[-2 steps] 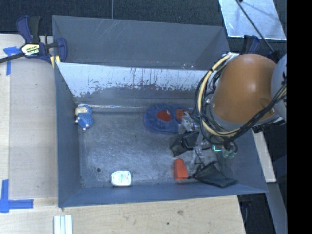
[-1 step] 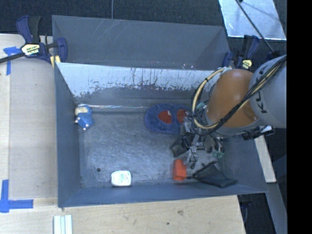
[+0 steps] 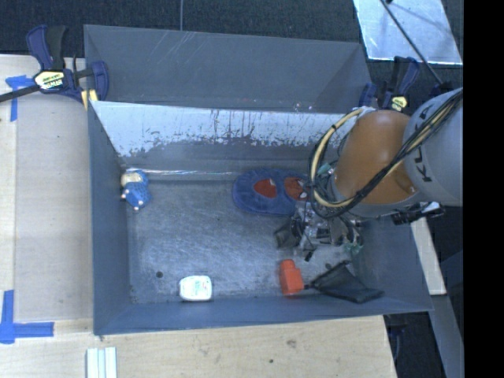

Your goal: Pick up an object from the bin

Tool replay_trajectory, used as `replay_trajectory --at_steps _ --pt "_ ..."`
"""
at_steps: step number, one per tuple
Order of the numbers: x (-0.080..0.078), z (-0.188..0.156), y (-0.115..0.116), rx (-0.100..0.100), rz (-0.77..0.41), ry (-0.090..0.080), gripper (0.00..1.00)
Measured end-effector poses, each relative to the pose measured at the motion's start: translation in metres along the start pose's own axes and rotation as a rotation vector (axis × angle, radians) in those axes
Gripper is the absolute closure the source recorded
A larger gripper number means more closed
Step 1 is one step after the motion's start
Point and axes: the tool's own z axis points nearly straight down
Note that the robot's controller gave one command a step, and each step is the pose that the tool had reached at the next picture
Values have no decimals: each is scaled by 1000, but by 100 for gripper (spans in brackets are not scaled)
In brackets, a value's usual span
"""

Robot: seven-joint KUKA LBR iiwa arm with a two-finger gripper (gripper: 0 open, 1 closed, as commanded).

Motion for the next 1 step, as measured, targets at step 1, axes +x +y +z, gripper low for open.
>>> replay_trajectory --at_steps 1 --pt "13 -146 18 -2 64 -2 100"
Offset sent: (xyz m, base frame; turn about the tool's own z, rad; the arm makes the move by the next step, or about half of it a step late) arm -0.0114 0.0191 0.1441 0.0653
